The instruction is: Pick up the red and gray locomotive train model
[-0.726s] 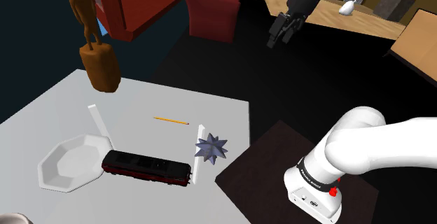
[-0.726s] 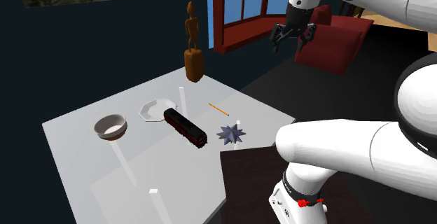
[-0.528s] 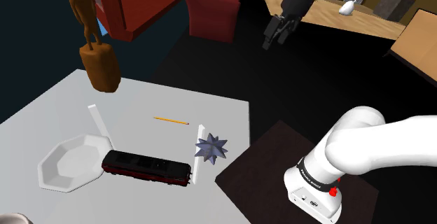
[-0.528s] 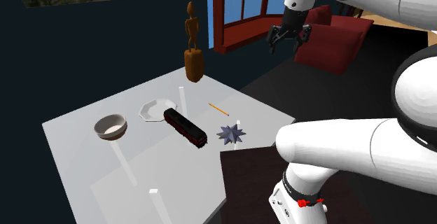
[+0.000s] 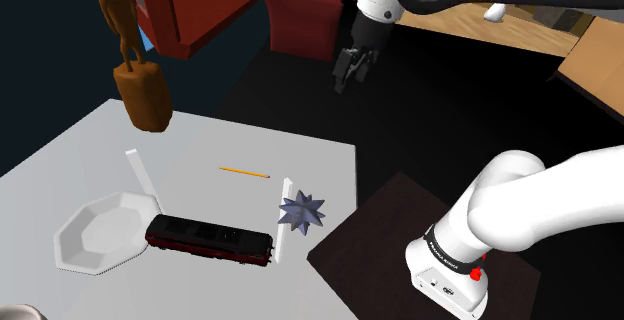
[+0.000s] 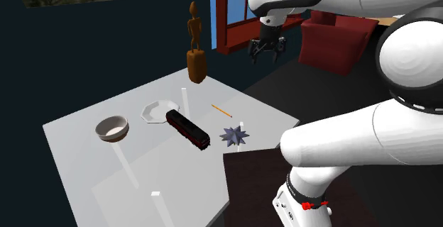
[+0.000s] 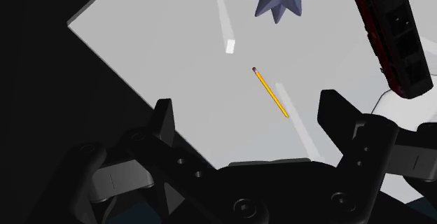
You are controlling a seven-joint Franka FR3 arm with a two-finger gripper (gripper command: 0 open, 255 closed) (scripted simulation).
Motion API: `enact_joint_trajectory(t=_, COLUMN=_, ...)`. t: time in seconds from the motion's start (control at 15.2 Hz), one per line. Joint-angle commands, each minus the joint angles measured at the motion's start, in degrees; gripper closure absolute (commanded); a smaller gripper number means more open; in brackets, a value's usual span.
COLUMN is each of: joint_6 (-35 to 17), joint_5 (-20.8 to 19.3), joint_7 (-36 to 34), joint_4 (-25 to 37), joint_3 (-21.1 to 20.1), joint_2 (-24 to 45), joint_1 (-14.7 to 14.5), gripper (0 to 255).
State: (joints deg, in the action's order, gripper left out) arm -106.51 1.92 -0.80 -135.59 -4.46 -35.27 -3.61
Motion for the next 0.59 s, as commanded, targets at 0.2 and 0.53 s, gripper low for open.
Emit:
enact_joint_trajectory(t=0.2, joint_6=-5.27, joint_5=0.75, joint_7=-1.17, joint_4=1.53, joint_3=-3.60, joint_2=8.66, joint_1=-2.23, gripper=0)
enact_joint_trajectory(t=0.53, joint_6=-9.57, joint_5=0.53, joint_7=-2.44, joint_4=4.17, joint_3=-7.01, joint_2=17.56, joint_1=-4.08, gripper=0)
